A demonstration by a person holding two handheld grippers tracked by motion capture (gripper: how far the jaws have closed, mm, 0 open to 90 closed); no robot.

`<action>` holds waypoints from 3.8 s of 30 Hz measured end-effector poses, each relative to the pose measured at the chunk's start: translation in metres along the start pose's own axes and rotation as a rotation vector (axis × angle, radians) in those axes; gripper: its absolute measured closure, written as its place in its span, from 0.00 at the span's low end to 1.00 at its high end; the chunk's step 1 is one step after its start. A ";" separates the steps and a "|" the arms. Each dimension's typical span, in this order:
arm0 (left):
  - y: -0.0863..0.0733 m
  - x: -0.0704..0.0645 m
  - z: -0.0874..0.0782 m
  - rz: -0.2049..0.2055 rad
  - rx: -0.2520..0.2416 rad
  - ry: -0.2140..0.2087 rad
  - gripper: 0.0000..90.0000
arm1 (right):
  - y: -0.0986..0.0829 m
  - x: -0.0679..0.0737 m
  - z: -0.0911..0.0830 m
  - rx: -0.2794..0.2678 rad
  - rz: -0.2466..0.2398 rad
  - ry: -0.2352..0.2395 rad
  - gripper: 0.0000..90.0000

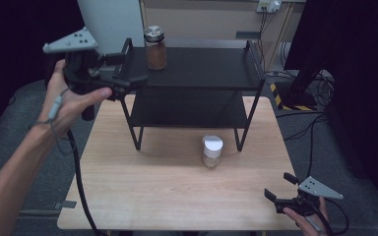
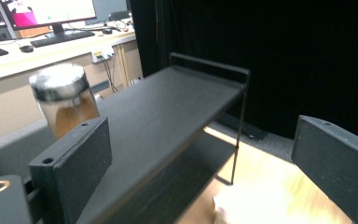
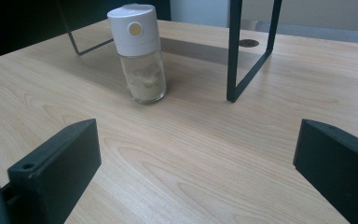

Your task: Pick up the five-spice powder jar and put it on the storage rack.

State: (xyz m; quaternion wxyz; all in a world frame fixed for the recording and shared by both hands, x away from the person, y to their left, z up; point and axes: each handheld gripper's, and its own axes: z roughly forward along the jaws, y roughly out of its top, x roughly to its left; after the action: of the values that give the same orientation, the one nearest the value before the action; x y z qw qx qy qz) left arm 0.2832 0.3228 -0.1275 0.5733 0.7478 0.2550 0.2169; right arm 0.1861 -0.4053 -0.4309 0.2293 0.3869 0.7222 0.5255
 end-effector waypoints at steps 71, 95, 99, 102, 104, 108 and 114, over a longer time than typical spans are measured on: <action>-0.296 -0.055 0.001 -0.128 0.165 0.153 0.05 | 0.000 0.004 -0.002 -0.004 -0.008 -0.020 0.01; -0.307 -0.035 -0.008 -0.121 0.044 0.094 0.01 | 0.002 0.008 0.004 -0.022 -0.050 -0.041 0.01; -0.312 -0.033 -0.009 -0.137 -0.007 0.090 0.01 | 0.000 0.008 0.003 -0.030 -0.034 -0.046 0.01; -0.315 -0.032 -0.011 -0.150 -0.038 0.087 0.01 | 0.000 0.007 0.003 -0.033 -0.033 -0.049 0.01; -0.316 -0.033 -0.012 -0.150 -0.047 0.094 0.01 | -0.001 0.007 0.003 -0.032 -0.033 -0.047 0.01; -0.316 -0.034 -0.014 -0.153 -0.050 0.104 0.01 | -0.001 0.009 0.002 -0.031 -0.034 -0.053 0.01; -0.315 -0.033 -0.013 -0.139 -0.040 0.092 0.01 | -0.002 0.008 0.002 -0.033 -0.026 -0.056 0.01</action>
State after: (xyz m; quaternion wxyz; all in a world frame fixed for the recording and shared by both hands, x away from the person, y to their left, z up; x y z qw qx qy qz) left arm 0.2075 0.3788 -0.4304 0.5894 0.7061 0.3280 0.2155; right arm 0.1819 -0.3982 -0.4324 0.2627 0.3885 0.7115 0.5233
